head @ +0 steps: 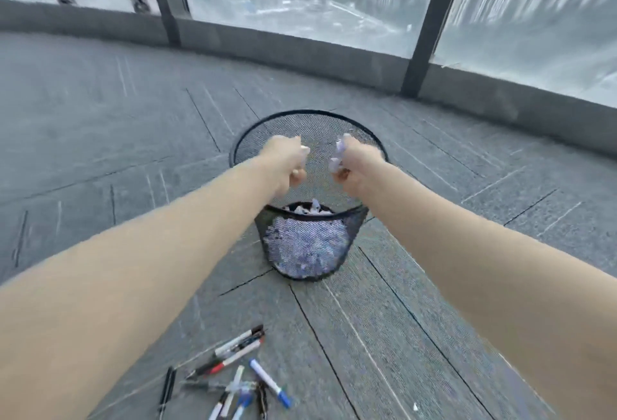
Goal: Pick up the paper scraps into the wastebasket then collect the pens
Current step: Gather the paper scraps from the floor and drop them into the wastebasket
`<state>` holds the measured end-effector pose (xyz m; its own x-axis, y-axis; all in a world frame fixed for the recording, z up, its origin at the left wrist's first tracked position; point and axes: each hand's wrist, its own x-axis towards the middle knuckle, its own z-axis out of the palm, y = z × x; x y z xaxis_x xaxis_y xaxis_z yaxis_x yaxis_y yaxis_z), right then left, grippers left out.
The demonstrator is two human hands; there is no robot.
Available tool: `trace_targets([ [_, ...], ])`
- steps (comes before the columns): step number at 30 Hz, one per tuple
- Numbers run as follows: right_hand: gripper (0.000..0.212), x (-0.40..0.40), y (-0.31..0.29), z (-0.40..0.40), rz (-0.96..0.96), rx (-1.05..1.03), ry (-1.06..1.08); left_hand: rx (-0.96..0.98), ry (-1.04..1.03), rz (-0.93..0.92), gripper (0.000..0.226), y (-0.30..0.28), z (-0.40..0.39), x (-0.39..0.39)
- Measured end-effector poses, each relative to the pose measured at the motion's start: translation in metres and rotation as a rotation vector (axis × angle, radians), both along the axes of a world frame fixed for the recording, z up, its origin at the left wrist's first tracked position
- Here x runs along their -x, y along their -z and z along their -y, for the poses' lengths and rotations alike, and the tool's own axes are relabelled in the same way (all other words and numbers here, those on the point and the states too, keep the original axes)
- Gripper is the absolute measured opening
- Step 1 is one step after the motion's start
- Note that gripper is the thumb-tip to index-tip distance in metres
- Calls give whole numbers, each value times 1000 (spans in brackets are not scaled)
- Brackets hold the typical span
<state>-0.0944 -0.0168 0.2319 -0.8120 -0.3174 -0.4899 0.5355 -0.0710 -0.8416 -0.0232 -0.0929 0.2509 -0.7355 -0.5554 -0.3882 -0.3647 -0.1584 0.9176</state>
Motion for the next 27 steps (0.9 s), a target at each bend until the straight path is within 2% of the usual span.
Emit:
trace_targets([
  [1,22,1,-1,3,-22,-33,12,75,35,66,22,2,10,0],
  [4,37,-3,-1,4,-105,-198,-42,166,83,142,33,10,28,8],
  [8,52,-7,-4,-2,-66,-348,-138,179,217,214,17,19,33,8],
  [10,45,-5,-4,-4,-42,-337,-99,209,272,262,22,25,33,5],
  [13,31,-4,-2,-8,5,-223,-79,363,338,281,39,35,35,9],
  [17,14,-10,-3,-17,-40,-122,-106,450,415,156,31,38,38,25],
  [23,38,-26,-10,-21,-76,-116,-144,524,572,241,21,29,43,18],
  [25,29,-27,-8,-21,-57,-149,-117,476,551,238,22,29,46,16],
  [27,18,-27,-5,-21,-59,-194,-90,407,532,240,33,33,47,16],
])
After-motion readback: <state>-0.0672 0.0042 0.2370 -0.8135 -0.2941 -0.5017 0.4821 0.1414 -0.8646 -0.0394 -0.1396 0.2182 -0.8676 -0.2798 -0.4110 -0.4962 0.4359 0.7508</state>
